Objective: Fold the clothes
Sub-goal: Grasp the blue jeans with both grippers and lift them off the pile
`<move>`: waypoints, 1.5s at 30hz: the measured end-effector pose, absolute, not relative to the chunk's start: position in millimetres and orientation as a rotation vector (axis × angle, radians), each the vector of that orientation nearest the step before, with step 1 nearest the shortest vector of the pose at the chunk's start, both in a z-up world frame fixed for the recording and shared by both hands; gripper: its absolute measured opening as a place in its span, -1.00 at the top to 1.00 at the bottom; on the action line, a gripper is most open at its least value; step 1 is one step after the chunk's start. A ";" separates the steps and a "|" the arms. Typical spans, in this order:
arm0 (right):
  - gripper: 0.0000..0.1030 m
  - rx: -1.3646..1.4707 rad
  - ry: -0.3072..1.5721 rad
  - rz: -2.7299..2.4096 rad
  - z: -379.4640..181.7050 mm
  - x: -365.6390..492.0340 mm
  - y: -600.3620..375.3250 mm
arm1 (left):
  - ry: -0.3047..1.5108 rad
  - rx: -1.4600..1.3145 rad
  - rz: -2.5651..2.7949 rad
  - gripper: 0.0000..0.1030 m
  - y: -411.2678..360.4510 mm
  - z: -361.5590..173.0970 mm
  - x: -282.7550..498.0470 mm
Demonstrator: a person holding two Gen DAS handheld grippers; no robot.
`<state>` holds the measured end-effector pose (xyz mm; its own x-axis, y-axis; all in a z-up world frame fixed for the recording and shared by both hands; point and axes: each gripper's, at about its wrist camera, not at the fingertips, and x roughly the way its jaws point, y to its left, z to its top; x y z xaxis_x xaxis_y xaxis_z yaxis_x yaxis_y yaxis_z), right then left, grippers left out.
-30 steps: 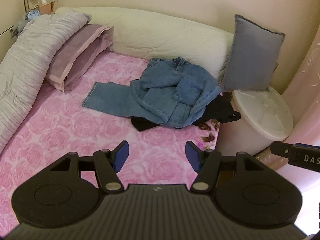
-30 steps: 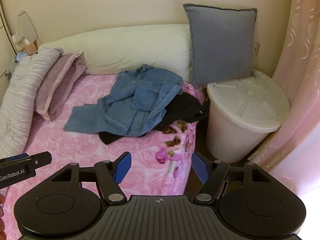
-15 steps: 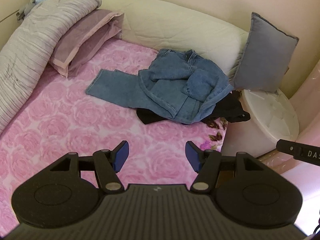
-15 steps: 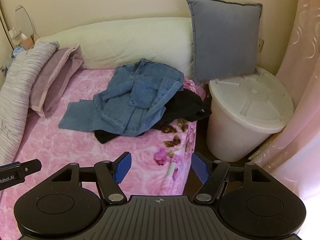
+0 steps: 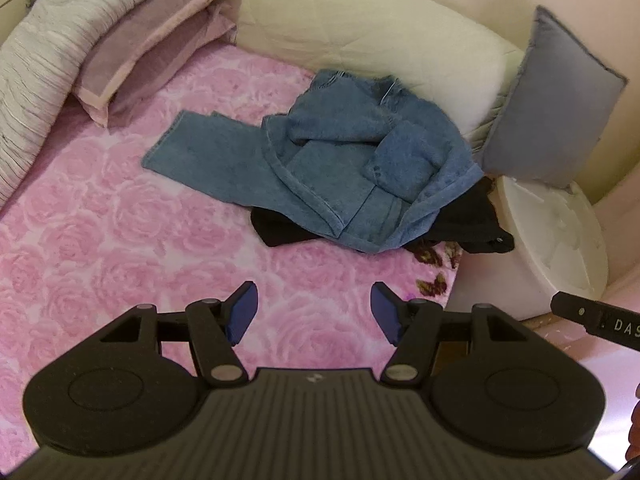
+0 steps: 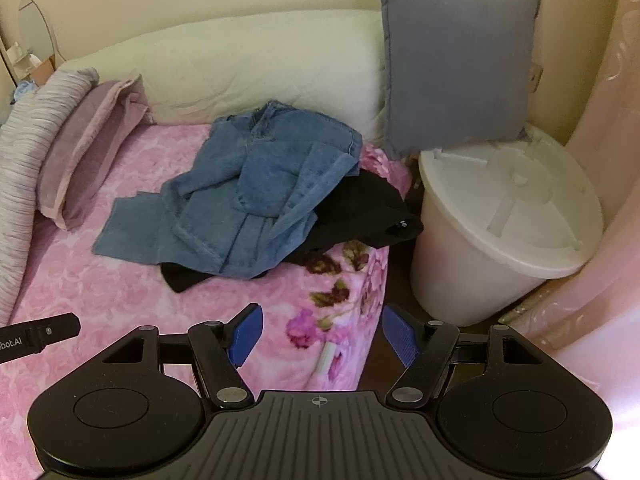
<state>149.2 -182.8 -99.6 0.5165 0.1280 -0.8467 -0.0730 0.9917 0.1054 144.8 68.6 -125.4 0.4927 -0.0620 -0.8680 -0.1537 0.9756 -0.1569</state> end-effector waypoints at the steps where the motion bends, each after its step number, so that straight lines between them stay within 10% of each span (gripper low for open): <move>1: -0.37 0.057 1.031 0.126 -104.5 159.4 -183.2 | 1.069 -0.233 0.061 -0.14 67.9 -131.1 154.4; 45: -0.34 0.347 1.283 0.130 -275.1 458.3 -215.1 | 1.290 -0.754 0.258 -0.08 88.7 -351.9 375.5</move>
